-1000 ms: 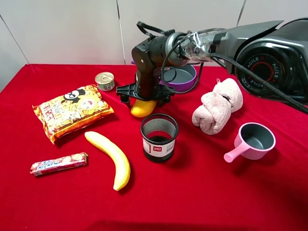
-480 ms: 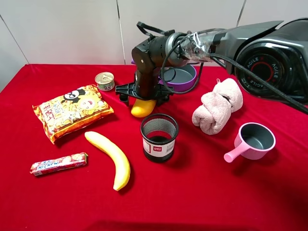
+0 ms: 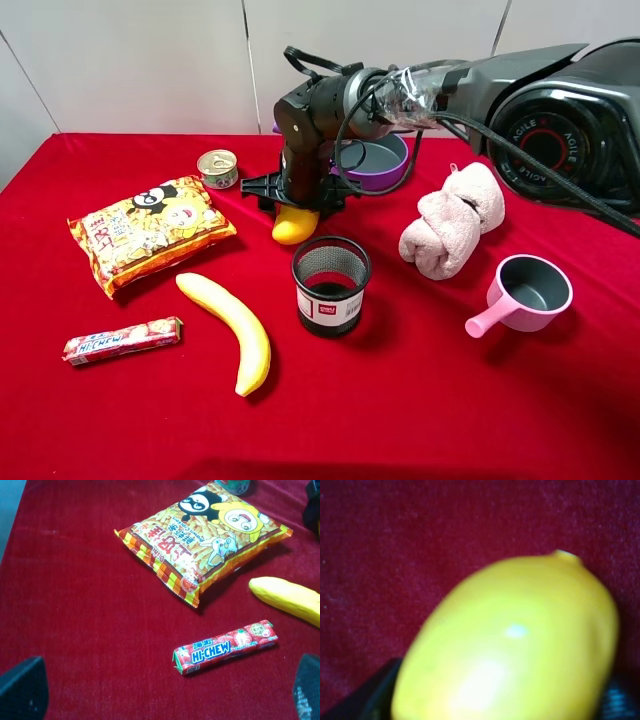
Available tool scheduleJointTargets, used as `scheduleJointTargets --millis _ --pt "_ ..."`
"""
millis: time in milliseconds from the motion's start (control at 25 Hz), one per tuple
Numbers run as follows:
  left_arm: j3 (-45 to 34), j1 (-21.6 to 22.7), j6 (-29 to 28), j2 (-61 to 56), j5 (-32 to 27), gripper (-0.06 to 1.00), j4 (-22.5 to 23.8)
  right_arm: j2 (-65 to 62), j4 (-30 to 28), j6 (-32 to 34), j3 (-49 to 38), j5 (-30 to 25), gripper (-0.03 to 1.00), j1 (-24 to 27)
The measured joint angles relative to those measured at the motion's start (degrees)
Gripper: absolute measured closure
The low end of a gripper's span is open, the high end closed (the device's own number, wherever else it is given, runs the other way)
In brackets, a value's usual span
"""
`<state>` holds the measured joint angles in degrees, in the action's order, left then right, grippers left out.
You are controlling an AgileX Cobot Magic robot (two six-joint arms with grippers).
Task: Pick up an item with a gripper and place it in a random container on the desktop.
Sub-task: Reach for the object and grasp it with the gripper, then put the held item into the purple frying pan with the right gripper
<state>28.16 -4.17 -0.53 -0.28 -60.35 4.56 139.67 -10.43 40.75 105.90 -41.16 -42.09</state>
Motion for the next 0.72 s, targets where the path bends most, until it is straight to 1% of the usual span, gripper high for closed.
scheduleJointTargets --millis 40,80,240,520,720 --pt "0.0 0.0 0.0 0.0 0.0 -0.03 0.0 0.0 -0.1 0.0 0.0 0.0 0.48 0.0" --pt "0.0 0.0 0.0 0.0 0.0 -0.03 0.0 0.0 -0.1 0.0 0.0 0.0 0.50 0.0" --pt "0.0 0.0 0.0 0.0 0.0 -0.03 0.0 0.0 -0.1 -0.5 0.0 -0.4 0.50 0.0" --pt "0.0 0.0 0.0 0.0 0.0 -0.03 0.0 0.0 0.0 -4.8 0.0 -1.2 0.50 0.0" --pt "0.0 0.0 0.0 0.0 0.0 -0.03 0.0 0.0 0.1 -5.2 0.0 -1.2 0.50 0.0"
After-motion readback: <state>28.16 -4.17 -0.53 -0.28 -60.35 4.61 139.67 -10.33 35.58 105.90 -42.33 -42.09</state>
